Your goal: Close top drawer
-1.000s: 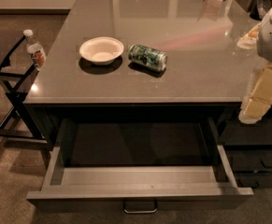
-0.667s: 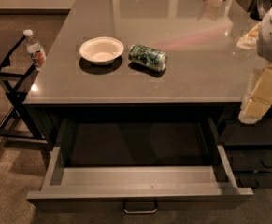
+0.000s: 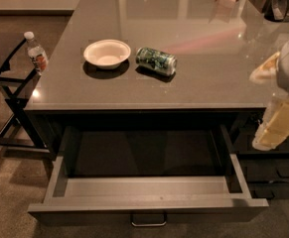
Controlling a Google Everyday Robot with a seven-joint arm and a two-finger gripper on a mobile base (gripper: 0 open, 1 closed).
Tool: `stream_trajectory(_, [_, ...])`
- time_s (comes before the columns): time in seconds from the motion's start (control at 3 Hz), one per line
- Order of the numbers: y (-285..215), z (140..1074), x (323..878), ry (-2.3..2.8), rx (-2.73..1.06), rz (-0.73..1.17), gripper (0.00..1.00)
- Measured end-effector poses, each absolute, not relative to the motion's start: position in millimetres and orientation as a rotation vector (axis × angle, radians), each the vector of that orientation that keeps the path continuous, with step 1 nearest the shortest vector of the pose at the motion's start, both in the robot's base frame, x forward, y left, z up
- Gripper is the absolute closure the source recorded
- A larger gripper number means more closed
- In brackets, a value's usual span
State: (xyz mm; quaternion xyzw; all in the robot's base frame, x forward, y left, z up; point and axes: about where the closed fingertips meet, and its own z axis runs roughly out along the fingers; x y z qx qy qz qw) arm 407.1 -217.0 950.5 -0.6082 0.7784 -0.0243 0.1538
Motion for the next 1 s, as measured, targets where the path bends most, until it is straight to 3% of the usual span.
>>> stream_trajectory(0.67, [-211, 885, 339, 2.241, -1.694, 0.11, 0.66])
stream_trajectory(1.0, [-211, 873, 332, 2.262, -1.698, 0.138, 0.89])
